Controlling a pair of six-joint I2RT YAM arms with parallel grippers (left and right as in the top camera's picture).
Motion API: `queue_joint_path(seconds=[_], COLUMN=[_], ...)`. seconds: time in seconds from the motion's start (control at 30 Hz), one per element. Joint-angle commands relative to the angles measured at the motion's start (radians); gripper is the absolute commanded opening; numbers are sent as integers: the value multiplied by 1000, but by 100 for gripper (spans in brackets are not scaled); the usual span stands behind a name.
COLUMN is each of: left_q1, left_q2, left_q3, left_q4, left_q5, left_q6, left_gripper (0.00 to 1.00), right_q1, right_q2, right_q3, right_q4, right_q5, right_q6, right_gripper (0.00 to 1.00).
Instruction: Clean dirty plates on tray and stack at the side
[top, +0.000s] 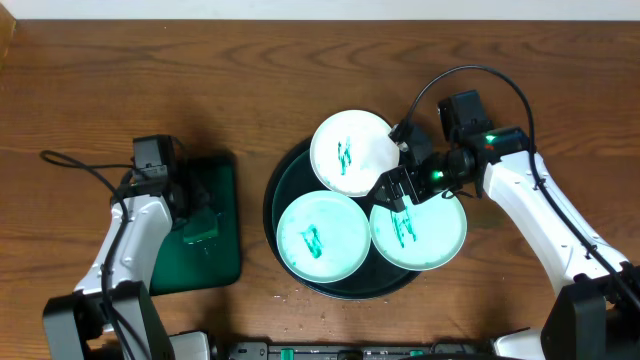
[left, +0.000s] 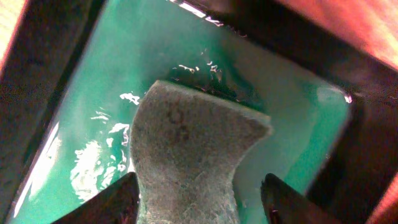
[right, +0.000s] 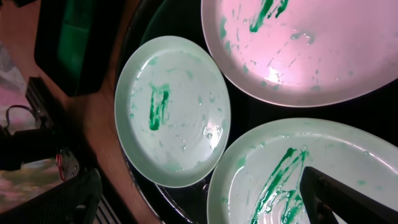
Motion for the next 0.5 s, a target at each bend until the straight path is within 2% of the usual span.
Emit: queue_joint_path(seconds=[0.0, 0.13, 0.27, 0.47], left_q1=[2, 2, 2, 2], left_q2=[-18, -16, -4, 39], left_q3=[25, 25, 25, 25], left_q4=[-16, -24, -23, -20], left_q5=[10, 9, 9, 6], left_q6=[12, 13, 13, 16], left_gripper=[72, 70, 48, 40], right_q1=[10, 10, 10, 10], right_q2=[-1, -1, -1, -1], right_q3=[25, 25, 25, 25], right_q4=[3, 10, 8, 8], right_q5=[-19, -19, -19, -19], right_q6=[8, 8, 8, 8], right_gripper=[99, 99, 99, 99])
